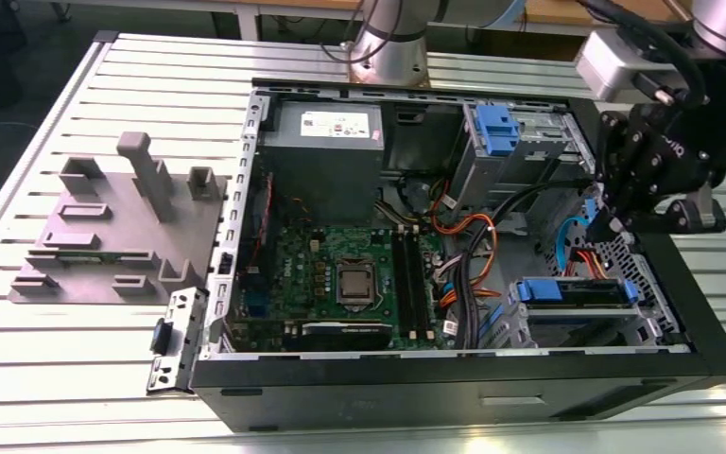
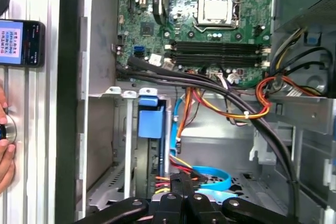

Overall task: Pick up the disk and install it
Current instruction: 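Insert the second disk wire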

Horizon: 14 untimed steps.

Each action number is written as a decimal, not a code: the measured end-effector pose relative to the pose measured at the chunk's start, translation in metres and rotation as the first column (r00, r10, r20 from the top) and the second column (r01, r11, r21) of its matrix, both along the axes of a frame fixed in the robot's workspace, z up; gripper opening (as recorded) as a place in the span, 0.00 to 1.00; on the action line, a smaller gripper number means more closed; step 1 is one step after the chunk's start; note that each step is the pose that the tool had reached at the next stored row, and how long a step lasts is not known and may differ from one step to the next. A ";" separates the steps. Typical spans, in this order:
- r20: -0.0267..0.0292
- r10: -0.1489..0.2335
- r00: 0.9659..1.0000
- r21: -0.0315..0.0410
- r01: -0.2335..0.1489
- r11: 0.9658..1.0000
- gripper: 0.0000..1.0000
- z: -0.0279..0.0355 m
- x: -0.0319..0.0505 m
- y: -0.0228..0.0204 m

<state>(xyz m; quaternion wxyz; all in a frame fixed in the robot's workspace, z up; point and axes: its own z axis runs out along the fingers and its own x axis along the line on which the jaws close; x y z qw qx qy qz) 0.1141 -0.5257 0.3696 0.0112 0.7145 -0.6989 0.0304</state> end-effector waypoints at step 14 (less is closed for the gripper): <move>-0.001 0.000 1.000 -0.021 0.000 1.000 0.11 -0.0002 0.0002 0.0121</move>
